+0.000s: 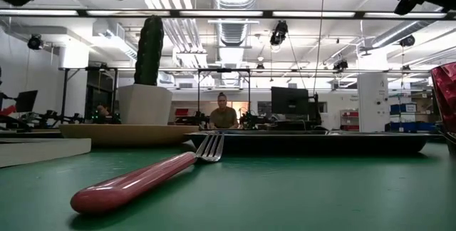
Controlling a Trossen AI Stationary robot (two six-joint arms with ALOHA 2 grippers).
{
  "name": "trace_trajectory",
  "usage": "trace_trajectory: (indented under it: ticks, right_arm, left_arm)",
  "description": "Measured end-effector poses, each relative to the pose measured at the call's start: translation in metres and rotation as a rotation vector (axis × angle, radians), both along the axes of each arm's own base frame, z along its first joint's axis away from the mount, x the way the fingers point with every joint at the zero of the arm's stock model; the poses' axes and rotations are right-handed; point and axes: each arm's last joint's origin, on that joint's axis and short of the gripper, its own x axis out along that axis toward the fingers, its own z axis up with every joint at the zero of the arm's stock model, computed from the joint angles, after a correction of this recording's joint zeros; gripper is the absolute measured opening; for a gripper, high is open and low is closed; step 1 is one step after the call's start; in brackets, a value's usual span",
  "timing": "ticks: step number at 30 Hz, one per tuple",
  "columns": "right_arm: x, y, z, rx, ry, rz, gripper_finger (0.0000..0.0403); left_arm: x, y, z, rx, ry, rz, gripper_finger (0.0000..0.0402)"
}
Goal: Pick and place plate/cup/fork/spoon on tray
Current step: Put the light orange plate on the black serving tray
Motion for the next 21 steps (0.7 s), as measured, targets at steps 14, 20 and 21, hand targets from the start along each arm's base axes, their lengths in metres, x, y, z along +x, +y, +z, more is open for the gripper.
trace_trajectory:
  ticks: [14, 20, 21]
  right_arm:
    - [0.001, 0.0, -0.001, 0.0, 0.018, 0.0, 0.0009]
    - [0.001, 0.0, -0.002, -0.006, 0.025, -0.005, 0.0009]
    - [0.001, 0.0, -0.002, -0.007, 0.025, -0.005, 0.0009]
  left_arm:
    - [0.075, -0.051, 0.028, -0.035, 0.474, -0.072, 0.0088]
    - [0.087, -0.065, 0.012, -0.159, 0.884, -0.034, 0.0088]
    - [0.087, -0.066, 0.008, -0.206, 0.959, -0.02, 0.0088]
